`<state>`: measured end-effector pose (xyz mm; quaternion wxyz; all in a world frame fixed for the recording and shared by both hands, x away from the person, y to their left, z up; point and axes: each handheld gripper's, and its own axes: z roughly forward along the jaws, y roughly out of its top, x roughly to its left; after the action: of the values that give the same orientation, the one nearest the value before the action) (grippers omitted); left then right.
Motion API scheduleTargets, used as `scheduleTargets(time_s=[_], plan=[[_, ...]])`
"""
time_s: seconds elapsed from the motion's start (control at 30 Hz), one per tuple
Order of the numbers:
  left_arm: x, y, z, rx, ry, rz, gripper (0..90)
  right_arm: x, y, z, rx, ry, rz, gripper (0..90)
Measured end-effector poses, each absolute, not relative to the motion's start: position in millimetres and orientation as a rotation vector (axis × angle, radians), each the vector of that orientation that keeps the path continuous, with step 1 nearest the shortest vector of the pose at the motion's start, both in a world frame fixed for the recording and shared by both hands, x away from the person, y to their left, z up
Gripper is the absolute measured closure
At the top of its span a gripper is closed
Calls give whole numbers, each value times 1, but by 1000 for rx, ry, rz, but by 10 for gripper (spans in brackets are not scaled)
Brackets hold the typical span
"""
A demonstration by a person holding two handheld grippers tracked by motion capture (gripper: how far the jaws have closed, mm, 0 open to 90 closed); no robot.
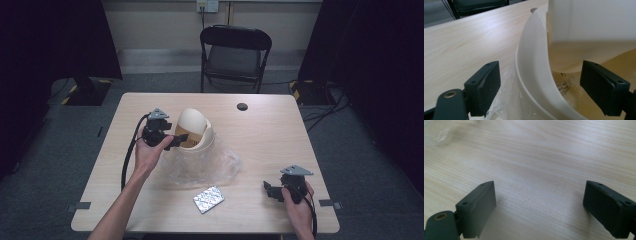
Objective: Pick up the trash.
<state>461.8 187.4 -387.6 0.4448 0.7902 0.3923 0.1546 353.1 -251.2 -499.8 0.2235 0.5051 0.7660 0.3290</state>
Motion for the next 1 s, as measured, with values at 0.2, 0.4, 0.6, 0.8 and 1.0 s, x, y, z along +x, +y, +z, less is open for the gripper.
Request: scheduleTargets(time_s=[0.2, 0.4, 0.6, 0.8, 1.0], plan=[[451, 197, -381, 1934, 954, 421, 169, 353, -251, -500, 1394, 2115, 908, 103], [438, 208, -376, 1905, 943, 432, 167, 353, -251, -500, 1395, 2114, 908, 103], [423, 214, -375, 1928, 930, 439, 167, 353, -251, -500, 1396, 2114, 908, 103], [407, 223, -377, 1900, 928, 416, 167, 353, -251, -500, 1396, 2114, 908, 103], [390, 226, -383, 1893, 917, 389, 167, 353, -251, -500, 1396, 2114, 908, 103]])
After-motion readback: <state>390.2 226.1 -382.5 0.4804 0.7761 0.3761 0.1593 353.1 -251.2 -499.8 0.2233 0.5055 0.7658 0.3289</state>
